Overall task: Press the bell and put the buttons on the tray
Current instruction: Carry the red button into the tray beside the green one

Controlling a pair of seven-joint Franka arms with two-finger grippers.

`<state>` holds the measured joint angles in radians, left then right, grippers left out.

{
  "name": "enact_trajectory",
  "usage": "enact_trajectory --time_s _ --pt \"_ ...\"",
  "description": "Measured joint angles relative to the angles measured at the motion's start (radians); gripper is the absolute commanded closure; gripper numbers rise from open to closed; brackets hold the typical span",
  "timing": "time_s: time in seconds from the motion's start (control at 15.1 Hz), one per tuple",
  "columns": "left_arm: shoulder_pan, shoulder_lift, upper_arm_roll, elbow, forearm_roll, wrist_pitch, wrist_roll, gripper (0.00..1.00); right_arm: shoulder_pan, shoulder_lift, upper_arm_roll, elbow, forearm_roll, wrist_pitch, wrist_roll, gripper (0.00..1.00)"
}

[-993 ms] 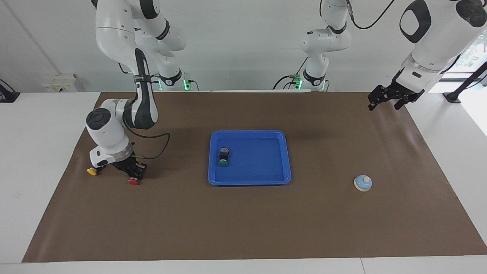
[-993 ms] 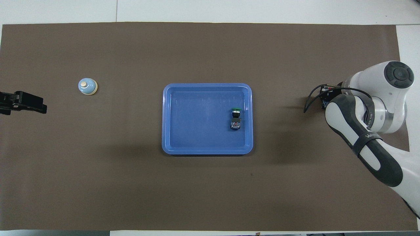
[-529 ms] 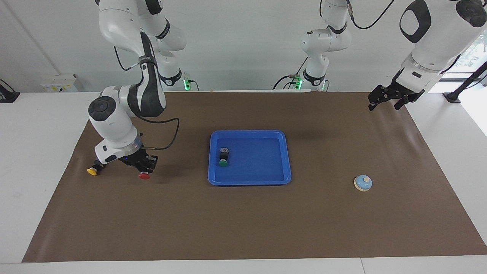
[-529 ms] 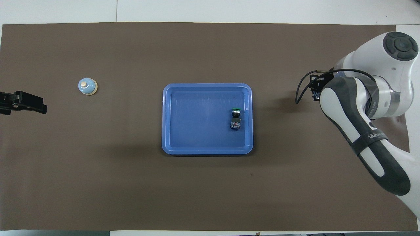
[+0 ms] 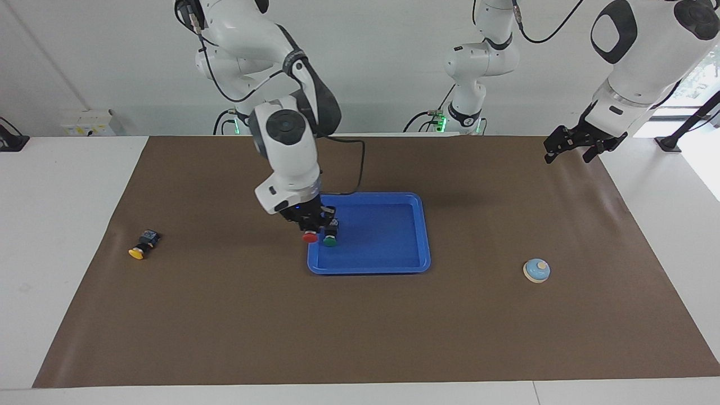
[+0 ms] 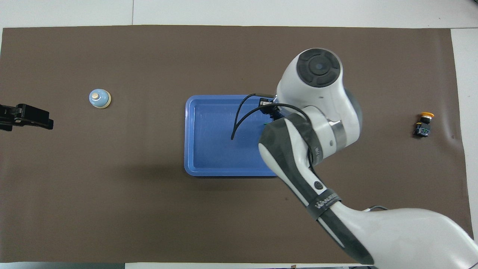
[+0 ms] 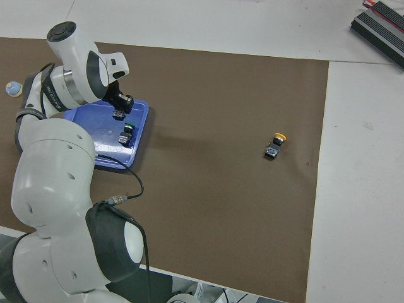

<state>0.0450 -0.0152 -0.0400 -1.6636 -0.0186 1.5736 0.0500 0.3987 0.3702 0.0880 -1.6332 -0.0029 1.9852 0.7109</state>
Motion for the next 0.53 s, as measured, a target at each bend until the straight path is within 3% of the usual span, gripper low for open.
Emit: enact_trajectory --time_s 0.26,0.53 --pt "0.000 0.000 0.000 0.000 0.000 0.000 0.000 0.00 0.095 0.070 -0.001 0.002 0.009 0.062 0.093 1.00" --pt "0.000 0.000 0.000 0.000 0.000 0.000 0.000 0.00 0.122 0.130 -0.001 -0.012 0.010 0.155 0.104 1.00"
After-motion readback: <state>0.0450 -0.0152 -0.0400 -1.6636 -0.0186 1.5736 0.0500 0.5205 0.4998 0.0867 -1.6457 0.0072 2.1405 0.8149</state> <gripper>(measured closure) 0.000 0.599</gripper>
